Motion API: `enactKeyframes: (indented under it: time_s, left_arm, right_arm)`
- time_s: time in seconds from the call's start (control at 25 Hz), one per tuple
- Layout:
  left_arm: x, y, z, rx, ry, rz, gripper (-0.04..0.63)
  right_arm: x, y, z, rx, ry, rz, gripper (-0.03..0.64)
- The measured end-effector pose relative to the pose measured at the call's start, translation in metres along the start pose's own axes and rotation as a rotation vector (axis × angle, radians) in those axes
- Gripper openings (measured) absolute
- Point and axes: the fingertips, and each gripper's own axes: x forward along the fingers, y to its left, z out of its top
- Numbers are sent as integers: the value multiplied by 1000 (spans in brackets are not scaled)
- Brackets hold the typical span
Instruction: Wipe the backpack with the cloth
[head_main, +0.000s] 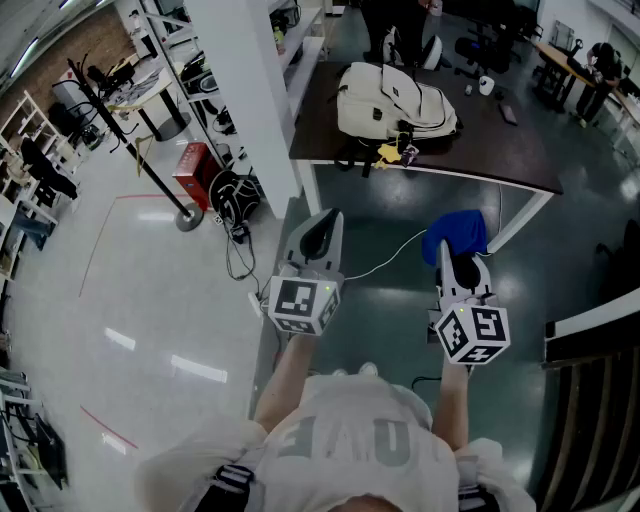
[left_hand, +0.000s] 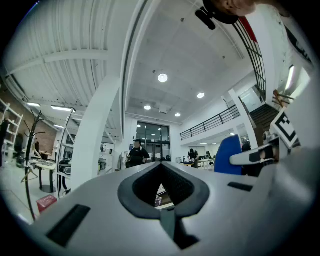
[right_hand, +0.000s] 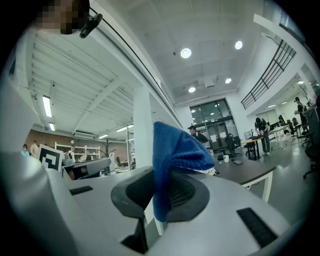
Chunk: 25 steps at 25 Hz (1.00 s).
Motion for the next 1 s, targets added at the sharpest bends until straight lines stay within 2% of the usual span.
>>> enactKeyframes:
  time_s: [0.12,0.4,0.6,1.0]
  left_arm:
    - [2,4,0,-23,-9,-1,2]
    - [8,10,-7,-15,2,1,2]
    - [14,15,-13,-21,16,10,2]
    - [43,5,-22,-25,24,11,2]
  right_arm:
    - [4,0,1,2,-3,1,44]
    - [14,-2,-7,12,16,8,44]
    - [17,-4,-6,-30,21,26,44]
    - [25,-37,-7,22,4,45,44]
